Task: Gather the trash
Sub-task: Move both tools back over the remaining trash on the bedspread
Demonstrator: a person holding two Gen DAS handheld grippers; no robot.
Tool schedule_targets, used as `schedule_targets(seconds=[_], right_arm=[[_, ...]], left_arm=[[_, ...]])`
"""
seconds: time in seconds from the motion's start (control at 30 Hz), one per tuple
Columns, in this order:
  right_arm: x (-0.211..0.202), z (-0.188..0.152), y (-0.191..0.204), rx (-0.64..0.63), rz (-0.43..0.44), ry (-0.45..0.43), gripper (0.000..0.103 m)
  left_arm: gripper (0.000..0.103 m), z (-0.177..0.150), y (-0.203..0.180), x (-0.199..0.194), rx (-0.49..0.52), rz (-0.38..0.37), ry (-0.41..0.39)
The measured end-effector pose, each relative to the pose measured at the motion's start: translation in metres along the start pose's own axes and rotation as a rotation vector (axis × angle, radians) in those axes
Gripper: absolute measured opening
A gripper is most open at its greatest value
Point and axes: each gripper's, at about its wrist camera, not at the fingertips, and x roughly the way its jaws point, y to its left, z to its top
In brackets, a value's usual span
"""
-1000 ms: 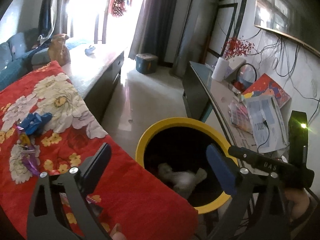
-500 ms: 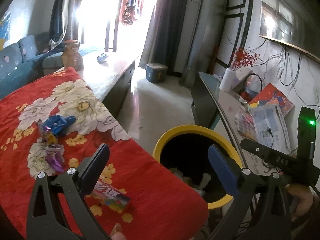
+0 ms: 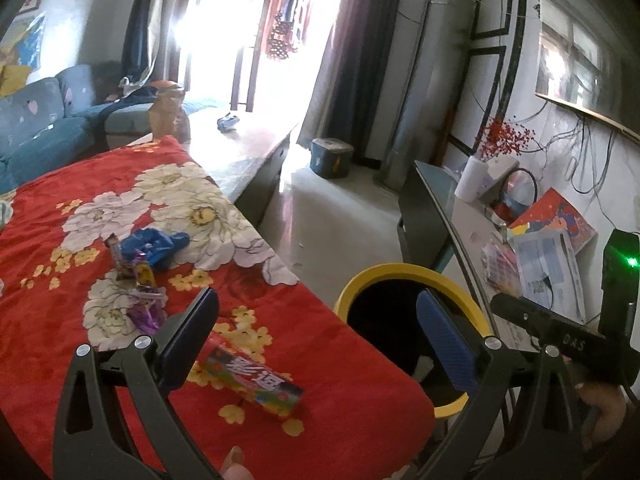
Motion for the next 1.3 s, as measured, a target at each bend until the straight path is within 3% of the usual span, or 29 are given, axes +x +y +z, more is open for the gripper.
schedule_targets(seconds=[0.73,1.3], right_arm=[[0.0,-0.014,0.064,-0.153,0.078,0.017,0.082],[0.015,-0.03,0.127,-0.315,0.141,0.071,0.082]], left_arm=[[0.096,0.002,0.054,-0.023,-0.093,0.078,-0.05],[0.096,-0.001,0.12,-0.033,-0.214,0.148,-0.051]])
